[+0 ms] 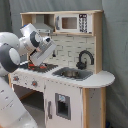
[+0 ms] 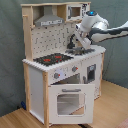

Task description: Play with the kitchen

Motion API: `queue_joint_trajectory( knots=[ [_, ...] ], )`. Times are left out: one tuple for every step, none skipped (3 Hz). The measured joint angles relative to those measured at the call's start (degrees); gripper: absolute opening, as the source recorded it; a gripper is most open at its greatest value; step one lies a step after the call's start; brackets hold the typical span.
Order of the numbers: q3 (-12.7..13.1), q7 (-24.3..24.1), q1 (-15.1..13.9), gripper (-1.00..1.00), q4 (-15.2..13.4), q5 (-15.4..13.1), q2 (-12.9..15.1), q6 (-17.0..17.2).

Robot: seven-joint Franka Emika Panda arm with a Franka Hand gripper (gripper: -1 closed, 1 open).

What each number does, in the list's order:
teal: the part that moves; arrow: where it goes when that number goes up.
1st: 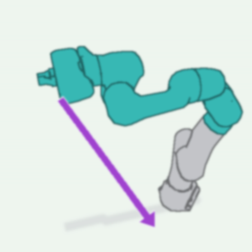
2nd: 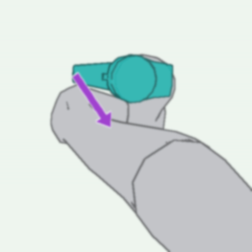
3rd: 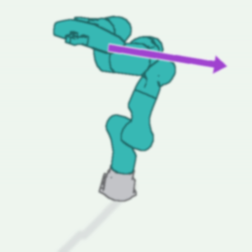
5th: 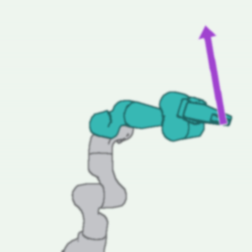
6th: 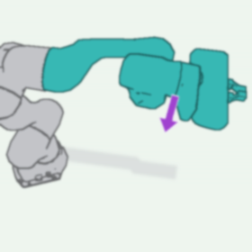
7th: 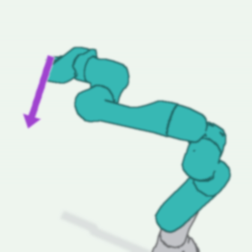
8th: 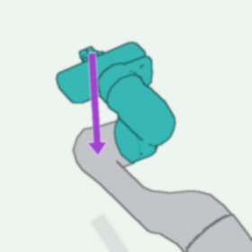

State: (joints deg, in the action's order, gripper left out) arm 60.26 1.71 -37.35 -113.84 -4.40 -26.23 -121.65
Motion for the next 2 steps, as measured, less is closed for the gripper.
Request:
queue_joint_trajectory(
  knots=[
    [-0.06, 1.91, 0.00, 1.00, 1.74, 0.00, 4.40, 3.00],
    [-1.46, 4.67, -0.01, 1.00, 2.15, 0.00, 7.87, 6.62]
  ],
)
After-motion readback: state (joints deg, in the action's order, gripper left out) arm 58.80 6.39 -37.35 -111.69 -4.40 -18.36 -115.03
